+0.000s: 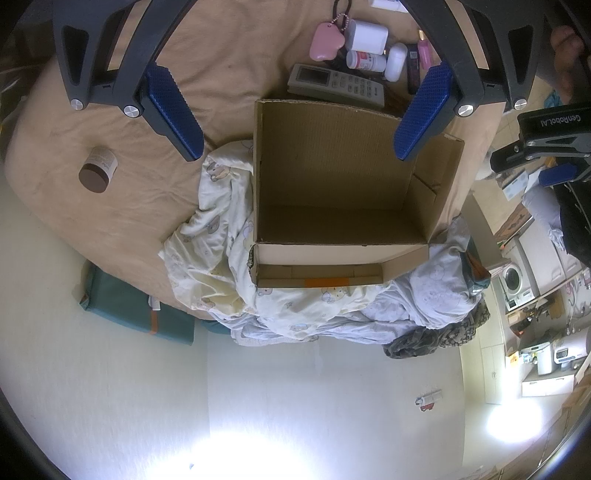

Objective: Organize rigid objects

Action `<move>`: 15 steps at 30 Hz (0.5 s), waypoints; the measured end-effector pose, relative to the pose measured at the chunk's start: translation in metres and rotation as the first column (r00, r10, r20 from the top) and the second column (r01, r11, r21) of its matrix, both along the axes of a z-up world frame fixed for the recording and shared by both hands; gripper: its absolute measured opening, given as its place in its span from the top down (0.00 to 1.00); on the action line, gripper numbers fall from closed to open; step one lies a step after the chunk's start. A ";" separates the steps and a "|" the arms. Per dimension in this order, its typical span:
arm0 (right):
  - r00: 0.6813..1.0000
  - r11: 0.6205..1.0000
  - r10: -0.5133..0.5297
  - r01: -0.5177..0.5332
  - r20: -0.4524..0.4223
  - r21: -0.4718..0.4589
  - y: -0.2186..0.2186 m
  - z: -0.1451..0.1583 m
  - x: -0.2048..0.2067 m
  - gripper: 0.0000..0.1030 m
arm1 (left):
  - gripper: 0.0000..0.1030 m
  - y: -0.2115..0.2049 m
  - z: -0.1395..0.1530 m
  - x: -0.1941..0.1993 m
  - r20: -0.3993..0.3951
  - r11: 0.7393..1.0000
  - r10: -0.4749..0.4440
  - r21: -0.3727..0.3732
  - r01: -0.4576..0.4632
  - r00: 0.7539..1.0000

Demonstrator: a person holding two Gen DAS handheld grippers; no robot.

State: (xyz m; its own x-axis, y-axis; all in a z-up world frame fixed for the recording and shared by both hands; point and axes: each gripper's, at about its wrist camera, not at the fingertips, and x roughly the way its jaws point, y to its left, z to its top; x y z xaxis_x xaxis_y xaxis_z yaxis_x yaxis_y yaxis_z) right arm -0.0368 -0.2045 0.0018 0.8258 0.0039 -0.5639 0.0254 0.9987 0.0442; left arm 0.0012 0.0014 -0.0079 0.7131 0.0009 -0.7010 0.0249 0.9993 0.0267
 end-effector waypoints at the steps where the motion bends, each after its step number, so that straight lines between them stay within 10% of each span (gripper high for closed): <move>1: 1.000 1.000 0.000 0.000 0.001 0.000 0.000 0.000 0.000 0.00 | 0.00 0.000 0.000 0.000 0.000 1.000 0.000 0.000 0.000 1.000; 15: 0.968 0.989 0.145 -0.136 -0.206 0.060 0.022 -0.025 0.012 0.00 | 0.00 0.019 -0.033 0.020 -0.179 0.998 0.054 -0.032 -0.061 0.982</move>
State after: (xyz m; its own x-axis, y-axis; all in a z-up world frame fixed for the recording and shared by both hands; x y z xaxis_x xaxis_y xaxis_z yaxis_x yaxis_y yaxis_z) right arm -0.0245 -0.1826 -0.0235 0.6790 0.1405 -0.7205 -0.1014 0.9901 0.0976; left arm 0.0216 0.0206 -0.0409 0.5763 0.0101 -0.8172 -0.0314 0.9995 -0.0098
